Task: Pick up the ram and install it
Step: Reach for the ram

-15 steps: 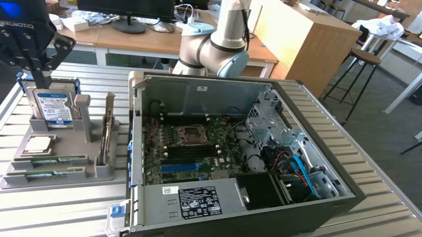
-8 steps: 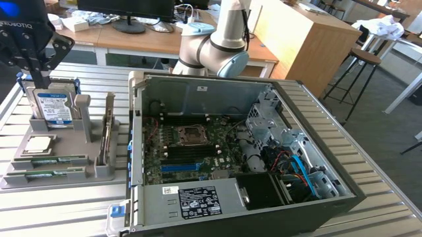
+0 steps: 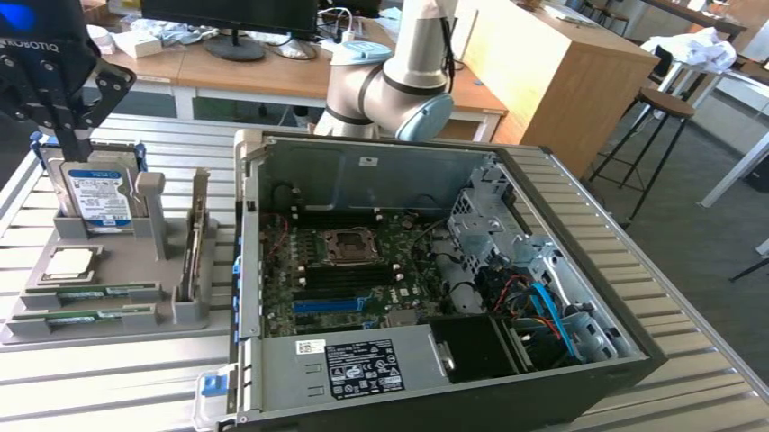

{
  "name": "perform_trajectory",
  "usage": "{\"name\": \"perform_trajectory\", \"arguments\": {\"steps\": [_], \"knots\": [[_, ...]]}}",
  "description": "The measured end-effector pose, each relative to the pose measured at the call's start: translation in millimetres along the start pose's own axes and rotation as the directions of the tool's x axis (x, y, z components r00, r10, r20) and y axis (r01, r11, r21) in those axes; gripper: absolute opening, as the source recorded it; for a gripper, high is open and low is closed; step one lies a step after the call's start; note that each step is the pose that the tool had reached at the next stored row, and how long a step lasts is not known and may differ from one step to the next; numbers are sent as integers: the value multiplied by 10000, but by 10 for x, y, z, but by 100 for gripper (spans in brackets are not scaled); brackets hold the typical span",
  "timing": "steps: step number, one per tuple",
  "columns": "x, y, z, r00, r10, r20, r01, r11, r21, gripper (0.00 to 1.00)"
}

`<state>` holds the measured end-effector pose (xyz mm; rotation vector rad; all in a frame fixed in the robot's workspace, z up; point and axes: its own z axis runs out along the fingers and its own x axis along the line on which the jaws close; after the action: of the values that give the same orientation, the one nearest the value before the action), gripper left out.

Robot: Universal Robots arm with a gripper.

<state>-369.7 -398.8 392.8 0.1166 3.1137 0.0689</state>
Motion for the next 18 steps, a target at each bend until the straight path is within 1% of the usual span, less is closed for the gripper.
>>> {"name": "perform_trajectory", "arguments": {"steps": [7, 13, 18], "knots": [[77, -6, 0, 10000, 0, 19, 0, 10000, -1, 10], [83, -10, 0, 10000, 1, 17, -1, 10000, 0, 10], [78, -65, -2, 10000, 0, 18, 0, 10000, -1, 10]]}}
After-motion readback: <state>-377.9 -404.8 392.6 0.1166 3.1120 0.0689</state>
